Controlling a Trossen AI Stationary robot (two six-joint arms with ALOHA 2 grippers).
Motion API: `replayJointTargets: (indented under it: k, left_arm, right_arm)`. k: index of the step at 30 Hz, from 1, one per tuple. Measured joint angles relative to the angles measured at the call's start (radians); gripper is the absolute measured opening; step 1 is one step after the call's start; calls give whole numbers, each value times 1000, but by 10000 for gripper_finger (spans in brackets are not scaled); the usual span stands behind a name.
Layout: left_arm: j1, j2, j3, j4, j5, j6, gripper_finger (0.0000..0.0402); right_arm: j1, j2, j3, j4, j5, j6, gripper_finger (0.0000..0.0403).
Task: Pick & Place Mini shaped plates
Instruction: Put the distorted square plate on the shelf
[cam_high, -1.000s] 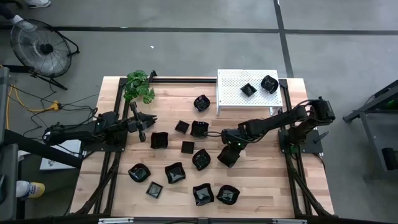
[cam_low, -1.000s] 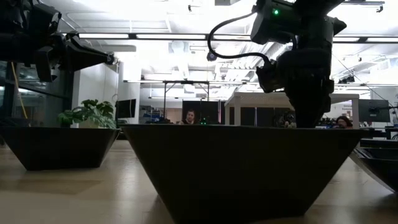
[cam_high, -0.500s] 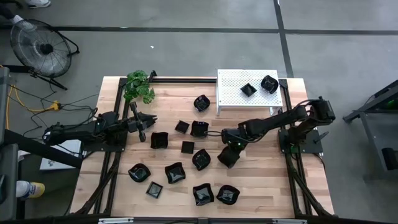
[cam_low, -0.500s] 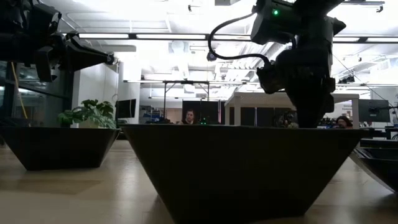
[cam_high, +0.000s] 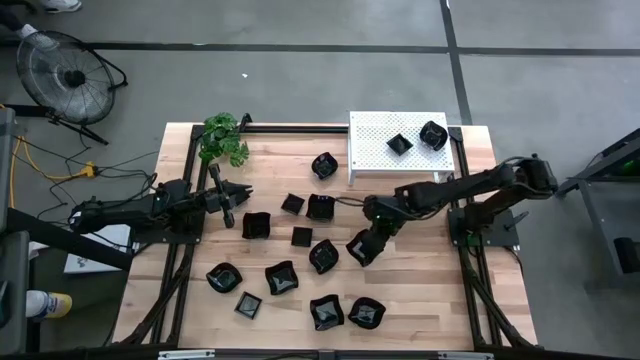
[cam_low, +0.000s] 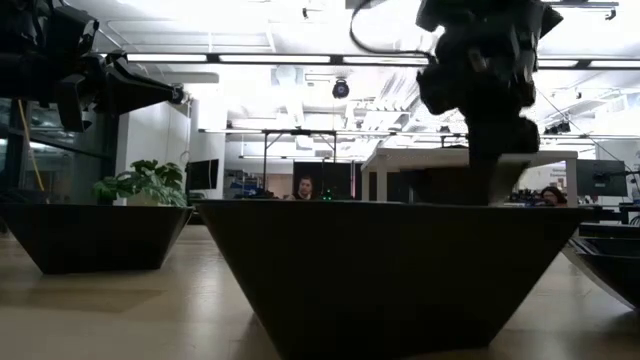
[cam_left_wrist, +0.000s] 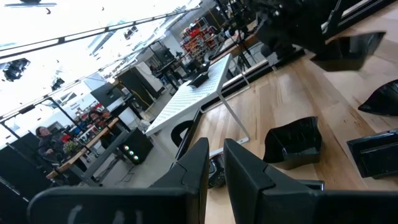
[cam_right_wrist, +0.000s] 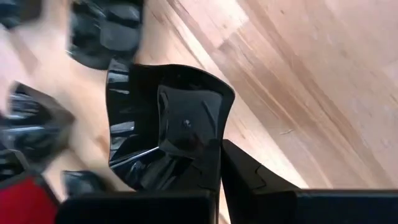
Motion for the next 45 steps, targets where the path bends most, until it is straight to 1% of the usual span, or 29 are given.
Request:
replayJointTargets:
  k: [9,17,23,26,28,33,39,45]
  left_arm:
    - [0,0,0,0,0,0,46]
    - [0,0,0,0,0,0,46]
    - [0,0,0,0,0,0,46]
    - [0,0,0,0,0,0,46]
    - [0,0,0,0,0,0,46]
    - [0,0,0,0,0,0,46]
    - [0,0,0,0,0,0,46]
    - [0,0,0,0,0,0,46]
  right_arm:
    - [-53,-176,0,-4,32,65,0]
    - [-95,-341,0,-5,38,57,0]
    - [-169,-407,11,-15,37,49,0]
    - [-232,-409,58,-43,35,20,0]
    - [-282,-406,91,-79,52,13,0]
    - [-414,-364,178,-182,69,5,0]
    - [-556,-259,320,-261,69,5,0]
    - [-662,-111,487,-336,68,-20,0]
